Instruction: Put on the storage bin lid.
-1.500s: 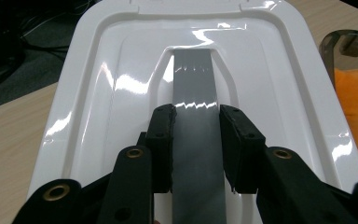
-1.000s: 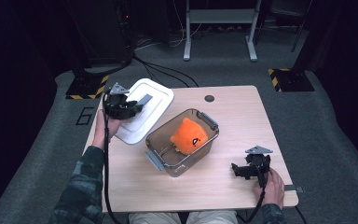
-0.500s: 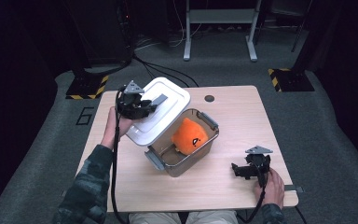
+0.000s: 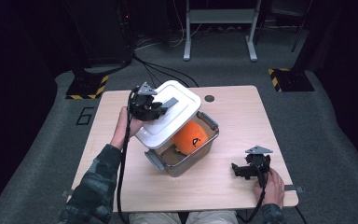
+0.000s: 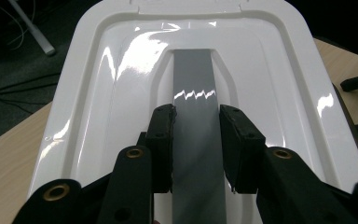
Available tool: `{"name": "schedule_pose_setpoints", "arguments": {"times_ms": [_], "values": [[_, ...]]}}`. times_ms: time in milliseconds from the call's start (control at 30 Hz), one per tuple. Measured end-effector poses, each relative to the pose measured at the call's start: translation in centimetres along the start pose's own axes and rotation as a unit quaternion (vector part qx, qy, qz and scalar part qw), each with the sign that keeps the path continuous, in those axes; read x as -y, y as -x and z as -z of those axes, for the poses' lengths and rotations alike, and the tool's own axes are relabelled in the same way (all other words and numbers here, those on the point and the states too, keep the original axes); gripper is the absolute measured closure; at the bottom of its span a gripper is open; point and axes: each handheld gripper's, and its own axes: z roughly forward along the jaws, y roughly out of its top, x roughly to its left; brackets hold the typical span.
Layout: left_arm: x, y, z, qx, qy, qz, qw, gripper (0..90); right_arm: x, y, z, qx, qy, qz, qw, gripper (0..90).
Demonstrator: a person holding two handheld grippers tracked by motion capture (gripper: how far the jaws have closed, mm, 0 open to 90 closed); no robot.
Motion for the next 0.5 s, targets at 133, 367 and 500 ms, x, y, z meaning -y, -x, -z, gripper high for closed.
{"name": "schedule_pose_setpoints", "arguments": {"times_ms": [133,367,500], "values": [[-0.1,0.5,-0.6,0.006,-0.008,-0.004,0.9999,66.2,0.0,0.0,0.0,-0.001,0.000,0.000,1.0000,0.0],[-0.1,1.4,-1.7,0.021,-0.016,-0.009,0.9996,66.2,0.0,0.0,0.0,-0.001,0.000,0.000,1.0000,0.0],[-0.1,1.9,-2.4,0.030,-0.022,-0.010,0.9993,66.2,0.0,0.0,0.0,-0.001,0.000,0.001,1.0000,0.0]]}}
